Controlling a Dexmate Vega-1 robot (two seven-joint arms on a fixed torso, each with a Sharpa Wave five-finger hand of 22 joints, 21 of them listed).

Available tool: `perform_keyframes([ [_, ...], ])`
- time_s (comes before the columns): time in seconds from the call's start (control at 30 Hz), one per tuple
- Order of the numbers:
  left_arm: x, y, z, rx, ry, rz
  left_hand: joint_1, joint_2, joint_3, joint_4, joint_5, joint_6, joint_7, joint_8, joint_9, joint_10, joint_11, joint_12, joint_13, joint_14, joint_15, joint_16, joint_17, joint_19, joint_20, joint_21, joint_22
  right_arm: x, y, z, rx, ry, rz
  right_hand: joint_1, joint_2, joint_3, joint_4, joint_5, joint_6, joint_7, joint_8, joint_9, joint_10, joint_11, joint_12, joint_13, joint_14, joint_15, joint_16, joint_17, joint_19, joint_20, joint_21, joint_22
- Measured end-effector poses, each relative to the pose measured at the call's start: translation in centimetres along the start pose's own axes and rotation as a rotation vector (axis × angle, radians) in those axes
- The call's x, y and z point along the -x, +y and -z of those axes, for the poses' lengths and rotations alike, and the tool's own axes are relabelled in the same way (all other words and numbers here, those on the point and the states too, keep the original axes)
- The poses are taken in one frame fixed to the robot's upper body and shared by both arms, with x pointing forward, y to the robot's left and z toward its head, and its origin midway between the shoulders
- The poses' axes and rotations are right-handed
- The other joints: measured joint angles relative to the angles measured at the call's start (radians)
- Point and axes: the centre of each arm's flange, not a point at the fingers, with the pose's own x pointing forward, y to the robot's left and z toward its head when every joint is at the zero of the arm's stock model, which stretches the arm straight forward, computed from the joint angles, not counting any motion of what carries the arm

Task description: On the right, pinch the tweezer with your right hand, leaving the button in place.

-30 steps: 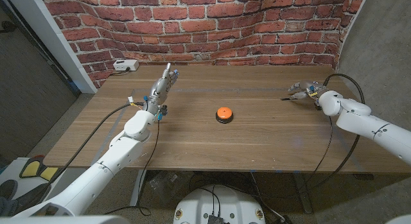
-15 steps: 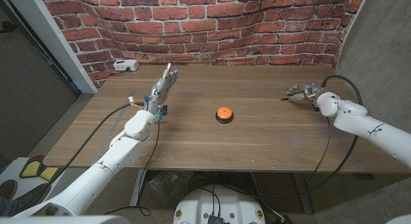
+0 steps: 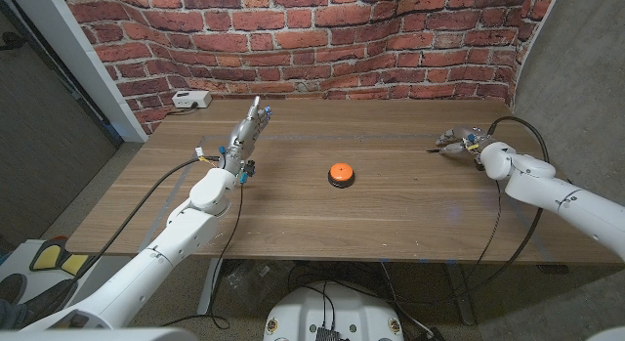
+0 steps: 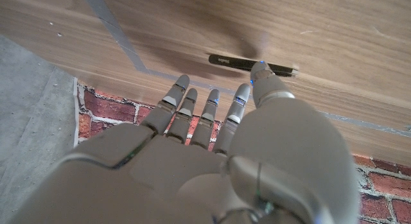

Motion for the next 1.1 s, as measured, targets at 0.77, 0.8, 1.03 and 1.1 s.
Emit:
perform_keyframes([
  [0.77, -0.1, 0.1, 0.2, -0.004, 0.013, -0.004, 0.008, 0.008, -0.003, -0.003, 0.000, 0.000, 0.000, -0.004, 0.000, 0.000, 0.000, -0.008, 0.000, 0.003, -0.003, 0.000, 0.000, 0.000, 0.000, 0.000, 0.000, 0.3, 1.4, -0.5, 0.050, -0.022, 0.047, 0.022, 0.004, -0.019, 0.003, 0.000, 0.067, -0.010, 0.015, 0.000, 0.036, -0.015, 0.007, 0.000, 0.036, 0.000, 0.008, 0.005, 0.030, -0.003, 0.007, 0.005],
  [0.8, -0.1, 0.1, 0.2, -0.004, 0.013, -0.004, 0.008, 0.008, -0.003, -0.003, 0.000, 0.000, 0.000, -0.004, 0.000, 0.000, 0.000, -0.008, 0.000, 0.003, -0.003, 0.000, 0.000, 0.000, 0.000, 0.000, 0.000, 0.3, 1.4, -0.5, 0.055, -0.022, 0.055, 0.022, 0.004, -0.021, 0.005, 0.000, 0.074, -0.009, 0.019, 0.000, 0.041, -0.018, 0.007, 0.000, 0.039, -0.004, 0.008, 0.005, 0.034, -0.005, 0.007, 0.005],
  [1.03, -0.1, 0.1, 0.3, -0.005, 0.017, -0.005, 0.008, 0.008, -0.003, -0.003, 0.000, 0.000, 0.000, -0.004, 0.000, 0.000, 0.000, -0.008, 0.000, 0.003, -0.003, 0.000, 0.000, 0.000, 0.000, -0.004, 0.000, 0.2, 1.9, -0.2, 0.065, -0.014, 0.060, 0.030, 0.012, -0.031, 0.008, 0.000, 0.118, -0.011, 0.029, 0.004, 0.066, -0.018, 0.013, 0.000, 0.059, -0.004, 0.008, 0.005, 0.052, -0.005, 0.016, 0.005],
  [1.1, -0.1, 0.1, 0.3, -0.005, 0.018, -0.006, 0.008, 0.008, -0.003, -0.003, 0.000, 0.000, 0.000, -0.004, 0.000, 0.003, -0.003, -0.008, 0.000, 0.007, 0.001, 0.000, 0.000, 0.000, 0.000, -0.004, 0.000, 0.2, 2.0, -0.2, 0.070, -0.013, 0.067, 0.033, 0.009, -0.037, 0.010, 0.000, 0.133, -0.007, 0.035, 0.005, 0.070, -0.017, 0.013, 0.000, 0.063, -0.006, 0.008, 0.005, 0.054, -0.007, 0.016, 0.005],
])
